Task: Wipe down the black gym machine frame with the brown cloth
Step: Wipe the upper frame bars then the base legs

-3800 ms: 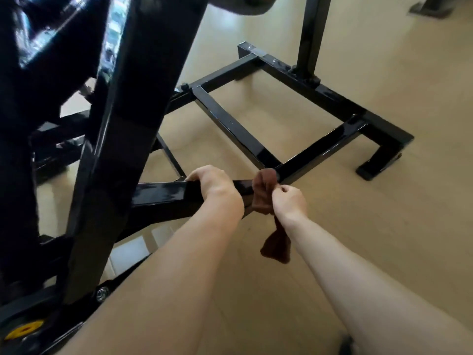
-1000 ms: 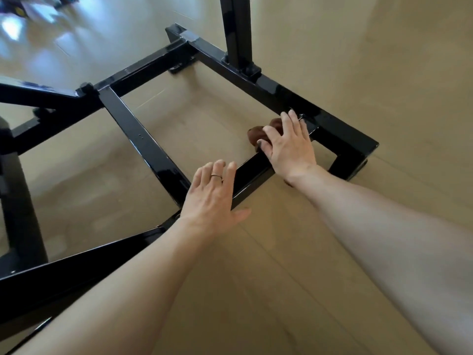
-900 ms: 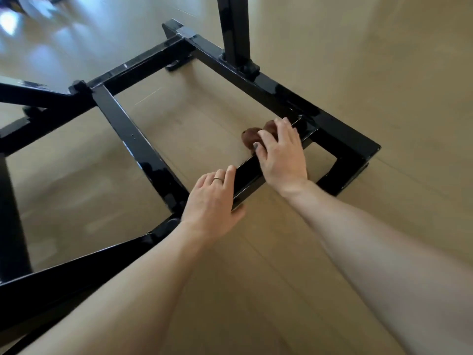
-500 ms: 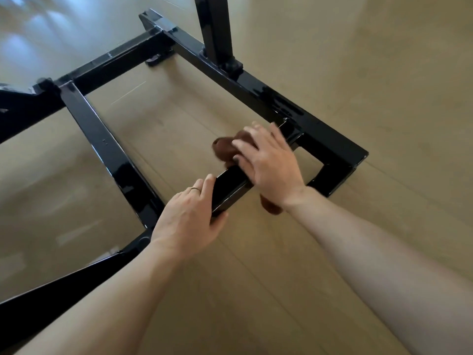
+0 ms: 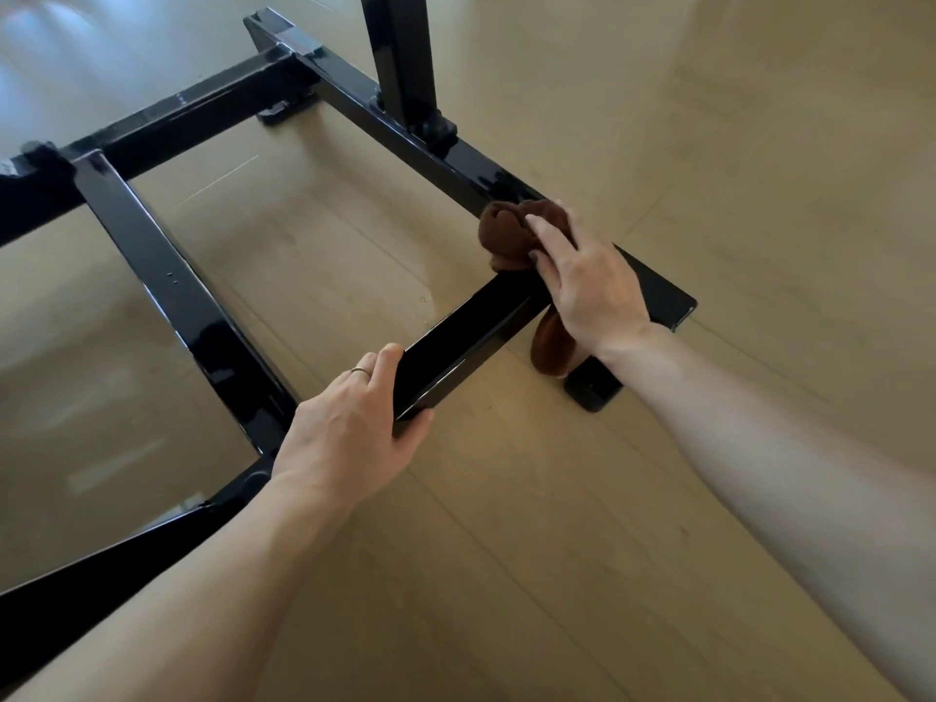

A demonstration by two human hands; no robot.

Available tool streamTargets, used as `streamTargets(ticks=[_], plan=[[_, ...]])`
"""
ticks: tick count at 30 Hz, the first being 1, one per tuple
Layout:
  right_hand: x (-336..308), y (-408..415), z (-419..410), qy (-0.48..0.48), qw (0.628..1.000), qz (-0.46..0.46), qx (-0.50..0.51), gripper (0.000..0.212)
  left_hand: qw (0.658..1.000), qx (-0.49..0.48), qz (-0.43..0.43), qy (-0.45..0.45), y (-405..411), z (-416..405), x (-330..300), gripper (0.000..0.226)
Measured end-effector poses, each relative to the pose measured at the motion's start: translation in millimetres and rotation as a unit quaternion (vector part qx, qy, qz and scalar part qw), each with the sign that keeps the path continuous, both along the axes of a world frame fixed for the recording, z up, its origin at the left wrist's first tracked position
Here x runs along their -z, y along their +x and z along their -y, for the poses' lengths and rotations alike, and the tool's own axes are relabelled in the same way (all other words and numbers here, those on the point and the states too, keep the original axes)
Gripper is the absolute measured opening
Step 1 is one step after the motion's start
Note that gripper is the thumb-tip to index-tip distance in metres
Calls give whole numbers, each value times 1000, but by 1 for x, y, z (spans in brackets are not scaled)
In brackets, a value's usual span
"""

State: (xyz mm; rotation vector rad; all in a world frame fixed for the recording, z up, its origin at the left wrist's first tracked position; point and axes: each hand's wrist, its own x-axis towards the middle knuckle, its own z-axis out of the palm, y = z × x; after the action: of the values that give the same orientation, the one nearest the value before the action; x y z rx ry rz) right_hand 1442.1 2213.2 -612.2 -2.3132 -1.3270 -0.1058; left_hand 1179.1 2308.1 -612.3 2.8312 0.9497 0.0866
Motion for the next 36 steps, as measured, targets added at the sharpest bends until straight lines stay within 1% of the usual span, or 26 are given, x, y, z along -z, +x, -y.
streamTargets(ticks=[1, 3, 5, 7, 10, 13, 15, 19, 24, 26, 28, 32, 36], plan=[[-3, 4, 3, 11, 1000, -27, 7, 43, 1000, -3, -1, -2, 1, 0, 0, 58], [-11, 11, 8, 41, 993, -93, 57, 42, 1000, -12, -4, -9, 3, -1, 0, 56], [-15, 15, 17, 53, 987, -125, 92, 41, 1000, -22, -5, -18, 2, 0, -1, 53], [-14, 15, 33, 36, 988, -119, 95, 40, 999, -37, -5, -30, 4, 1, -4, 51], [-5, 17, 57, -7, 992, -94, 88, 40, 995, -64, -39, -58, 12, -4, -7, 48], [-3, 21, 59, -48, 993, -89, 63, 45, 994, -66, -51, -73, 20, -8, -7, 49], [-5, 25, 41, -65, 993, -90, 51, 52, 994, -74, -51, -60, 22, -8, -7, 49], [-6, 36, -24, -114, 992, -51, -2, 65, 994, -81, -47, -57, 22, -5, -10, 47], [-7, 48, -111, -189, 981, -8, -44, 68, 995, -74, -37, -54, 22, -4, -10, 47], [-10, 50, -141, -204, 977, -3, -70, 68, 995, -76, -33, -54, 22, -5, -10, 47], [-12, 53, -161, -203, 977, -5, -72, 68, 995, -80, -31, -56, 23, -5, -10, 47], [-14, 58, -166, -189, 978, -41, -75, 67, 993, -88, -38, -70, 22, -6, -12, 47], [-13, 63, -118, -154, 981, -102, -50, 61, 992, -86, -44, -76, 22, -5, -13, 48]])
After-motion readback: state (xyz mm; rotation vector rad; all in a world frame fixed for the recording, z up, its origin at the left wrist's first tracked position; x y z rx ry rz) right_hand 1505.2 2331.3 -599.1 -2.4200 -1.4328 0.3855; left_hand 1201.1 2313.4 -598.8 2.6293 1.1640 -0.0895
